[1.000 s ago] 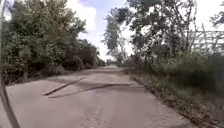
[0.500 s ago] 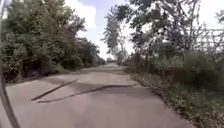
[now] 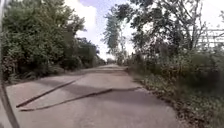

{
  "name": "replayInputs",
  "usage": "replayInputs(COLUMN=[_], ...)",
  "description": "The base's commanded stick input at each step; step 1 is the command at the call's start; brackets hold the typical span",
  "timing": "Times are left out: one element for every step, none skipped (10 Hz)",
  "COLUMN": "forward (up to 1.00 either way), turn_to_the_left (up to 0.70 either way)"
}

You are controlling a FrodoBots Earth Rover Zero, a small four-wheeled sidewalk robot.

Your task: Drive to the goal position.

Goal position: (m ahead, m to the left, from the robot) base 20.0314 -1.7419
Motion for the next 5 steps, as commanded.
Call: replayInputs(forward=[0.7,0.7,0.7,0.7,0.7], turn_to_the_left=[-0.04,-0.04,-0.04,-0.04,-0.04])
